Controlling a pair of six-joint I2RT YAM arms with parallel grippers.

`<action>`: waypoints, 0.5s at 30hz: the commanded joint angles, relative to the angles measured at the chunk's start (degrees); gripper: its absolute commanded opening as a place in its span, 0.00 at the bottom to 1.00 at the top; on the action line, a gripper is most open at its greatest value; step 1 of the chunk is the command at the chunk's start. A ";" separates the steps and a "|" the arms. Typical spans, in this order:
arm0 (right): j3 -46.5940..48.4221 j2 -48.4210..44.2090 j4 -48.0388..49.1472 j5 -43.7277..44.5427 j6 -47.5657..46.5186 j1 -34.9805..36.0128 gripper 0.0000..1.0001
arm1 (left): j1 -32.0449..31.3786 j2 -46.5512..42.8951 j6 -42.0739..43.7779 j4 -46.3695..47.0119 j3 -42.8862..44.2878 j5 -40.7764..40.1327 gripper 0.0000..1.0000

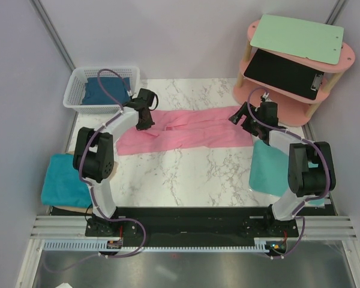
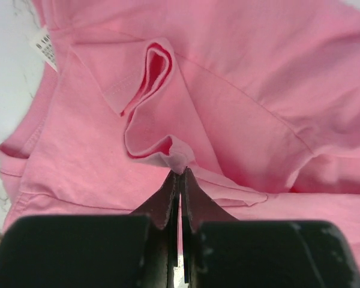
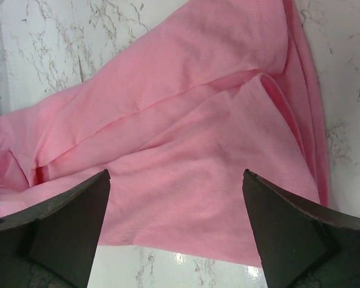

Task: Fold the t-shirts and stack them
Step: Fold the other side of the tshirt into a rectangle

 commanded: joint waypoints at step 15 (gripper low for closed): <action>3.10 2.04 -0.33 0.48 -3.12 0.70 0.98 | -0.17 11.02 4.65 -4.08 27.22 1.32 0.88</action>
